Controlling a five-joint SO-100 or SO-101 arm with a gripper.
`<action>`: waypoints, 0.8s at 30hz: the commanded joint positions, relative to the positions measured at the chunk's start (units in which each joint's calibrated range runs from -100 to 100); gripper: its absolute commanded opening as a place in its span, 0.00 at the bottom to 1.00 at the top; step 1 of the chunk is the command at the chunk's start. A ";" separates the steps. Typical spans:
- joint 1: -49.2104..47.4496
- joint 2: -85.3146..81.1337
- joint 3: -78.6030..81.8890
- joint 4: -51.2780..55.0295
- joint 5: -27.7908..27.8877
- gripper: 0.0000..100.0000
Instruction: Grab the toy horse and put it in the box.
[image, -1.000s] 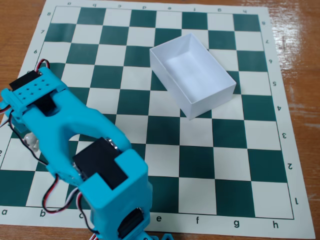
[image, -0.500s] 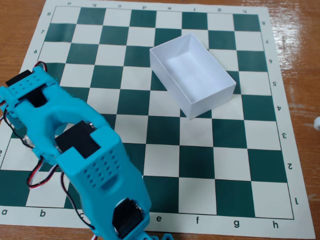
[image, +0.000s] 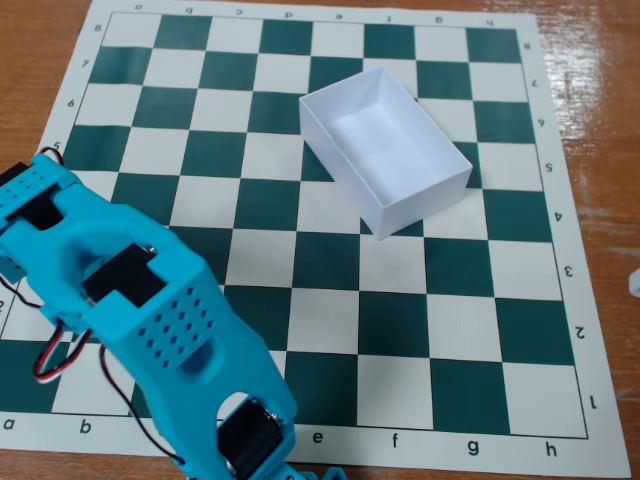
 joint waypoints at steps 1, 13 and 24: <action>-0.69 0.23 -3.19 0.58 -0.15 0.00; 1.60 -7.47 -2.28 3.57 3.03 0.00; 14.10 -38.35 2.18 11.04 22.66 0.00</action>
